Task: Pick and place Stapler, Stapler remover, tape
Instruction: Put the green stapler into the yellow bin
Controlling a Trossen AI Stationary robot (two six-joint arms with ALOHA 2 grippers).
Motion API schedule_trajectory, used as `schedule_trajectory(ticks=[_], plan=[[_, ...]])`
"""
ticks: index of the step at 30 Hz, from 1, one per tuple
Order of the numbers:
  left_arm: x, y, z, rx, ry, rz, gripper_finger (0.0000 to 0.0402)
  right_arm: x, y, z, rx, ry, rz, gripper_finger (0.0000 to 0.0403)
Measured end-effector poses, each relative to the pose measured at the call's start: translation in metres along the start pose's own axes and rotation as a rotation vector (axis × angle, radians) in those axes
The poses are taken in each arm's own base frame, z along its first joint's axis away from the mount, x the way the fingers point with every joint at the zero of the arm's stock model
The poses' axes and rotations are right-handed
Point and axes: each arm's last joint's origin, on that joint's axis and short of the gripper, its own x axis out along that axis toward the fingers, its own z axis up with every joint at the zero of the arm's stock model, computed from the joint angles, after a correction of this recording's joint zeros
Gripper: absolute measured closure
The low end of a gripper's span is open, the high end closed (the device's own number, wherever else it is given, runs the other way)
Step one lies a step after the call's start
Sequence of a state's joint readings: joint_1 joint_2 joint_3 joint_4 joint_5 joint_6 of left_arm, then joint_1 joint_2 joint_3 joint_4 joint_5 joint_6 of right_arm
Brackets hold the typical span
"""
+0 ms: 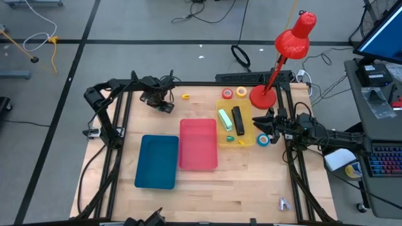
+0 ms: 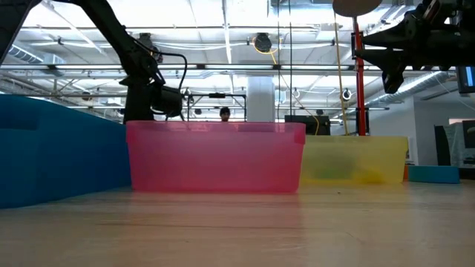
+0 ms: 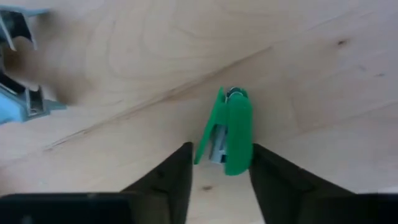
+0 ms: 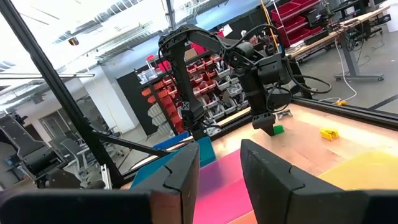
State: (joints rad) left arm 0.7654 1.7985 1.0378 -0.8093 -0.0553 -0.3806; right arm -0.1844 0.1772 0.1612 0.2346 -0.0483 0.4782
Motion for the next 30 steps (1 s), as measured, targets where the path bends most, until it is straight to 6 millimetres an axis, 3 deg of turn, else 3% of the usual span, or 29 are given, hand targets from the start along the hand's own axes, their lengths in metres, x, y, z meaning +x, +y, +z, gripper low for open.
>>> schedule_trajectory(ticks=[11, 24, 30], plan=[[-0.004, 0.001, -0.001, 0.041, -0.012, -0.004, 0.0396, 0.0, 0.0, 0.0, 0.008, 0.0, 0.0, 0.0291], [-0.043, 0.005, -0.008, 0.014, -0.147, -0.064, 0.0387, 0.0, 0.0, 0.0, 0.008, 0.0, 0.0, 0.0291], [-0.065, 0.004, -0.007, 0.126, -0.281, -0.149, 0.0399, 0.0, 0.0, 0.0, 0.005, 0.0, 0.0, 0.0291]])
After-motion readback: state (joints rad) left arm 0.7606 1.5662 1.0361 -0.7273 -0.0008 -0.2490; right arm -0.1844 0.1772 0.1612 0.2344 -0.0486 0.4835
